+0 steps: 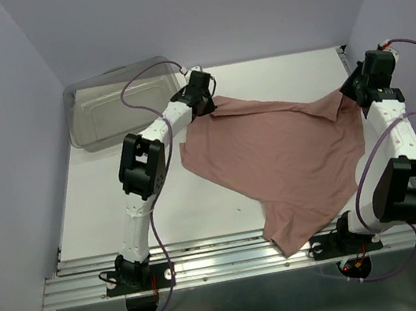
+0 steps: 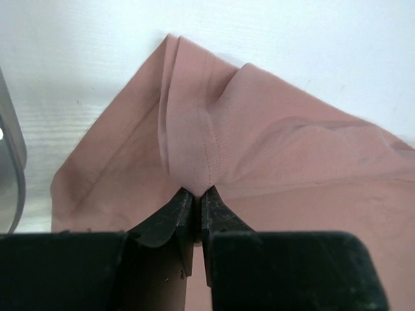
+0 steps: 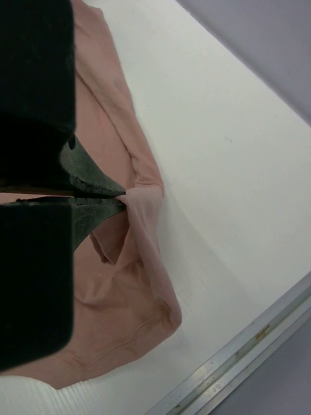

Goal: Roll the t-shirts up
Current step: Move the bin to the center of the board.

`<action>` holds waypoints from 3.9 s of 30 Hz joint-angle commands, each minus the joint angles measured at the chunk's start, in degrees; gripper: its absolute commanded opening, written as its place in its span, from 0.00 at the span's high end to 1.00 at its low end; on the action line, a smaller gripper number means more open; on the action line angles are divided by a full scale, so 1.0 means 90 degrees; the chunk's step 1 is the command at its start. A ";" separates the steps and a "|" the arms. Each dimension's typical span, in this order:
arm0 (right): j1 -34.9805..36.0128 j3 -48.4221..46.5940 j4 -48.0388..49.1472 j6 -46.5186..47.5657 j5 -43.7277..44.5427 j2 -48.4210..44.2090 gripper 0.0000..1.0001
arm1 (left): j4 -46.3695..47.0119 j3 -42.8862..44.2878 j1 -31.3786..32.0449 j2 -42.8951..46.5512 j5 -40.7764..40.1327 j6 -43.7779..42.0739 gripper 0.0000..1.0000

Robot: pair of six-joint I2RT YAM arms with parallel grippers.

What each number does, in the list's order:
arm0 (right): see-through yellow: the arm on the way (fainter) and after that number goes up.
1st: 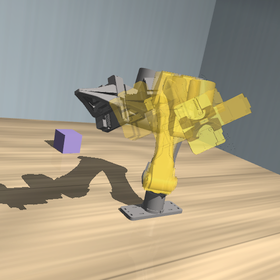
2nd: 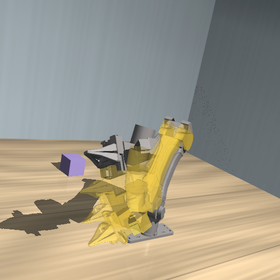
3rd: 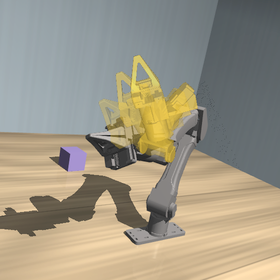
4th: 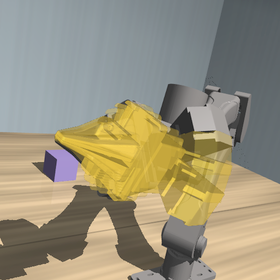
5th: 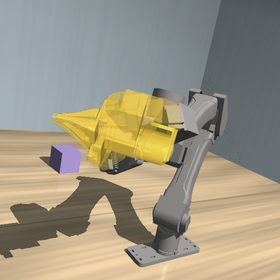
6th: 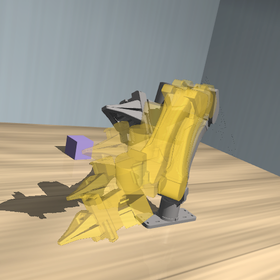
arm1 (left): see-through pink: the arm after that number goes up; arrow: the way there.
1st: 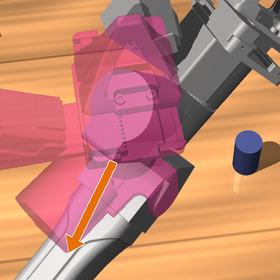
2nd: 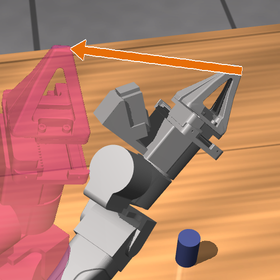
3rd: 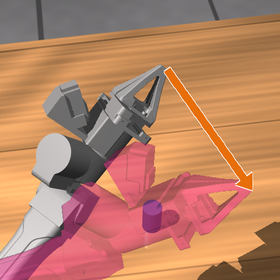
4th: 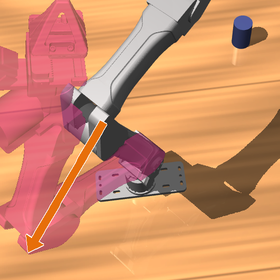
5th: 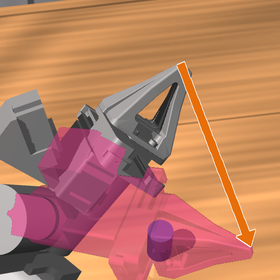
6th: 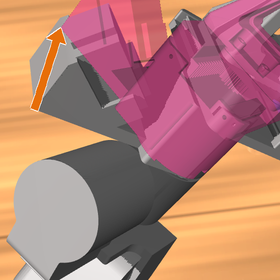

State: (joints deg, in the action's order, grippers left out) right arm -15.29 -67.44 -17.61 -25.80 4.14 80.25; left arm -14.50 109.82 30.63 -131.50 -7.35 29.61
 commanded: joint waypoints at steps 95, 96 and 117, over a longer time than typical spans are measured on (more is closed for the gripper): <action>-0.0020 -0.1178 0.0297 0.0963 0.1865 -0.1024 0.99 | 0.1230 0.2732 -0.1119 0.0703 0.3698 -0.1463 1.00; -0.0020 -0.1266 0.0238 0.0953 0.1806 -0.1180 0.99 | 0.1250 0.2613 -0.1109 0.0927 0.3746 -0.1463 1.00; -0.0020 -0.5015 -0.1442 0.1246 0.1151 -0.3340 0.99 | 0.1085 0.1382 -0.1567 0.5128 0.4167 -0.0955 1.00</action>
State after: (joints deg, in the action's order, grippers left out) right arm -15.29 -109.54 -28.12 -15.86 16.67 50.48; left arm -4.67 122.56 17.54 -88.97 29.87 20.38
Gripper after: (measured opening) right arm 0.027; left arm 0.167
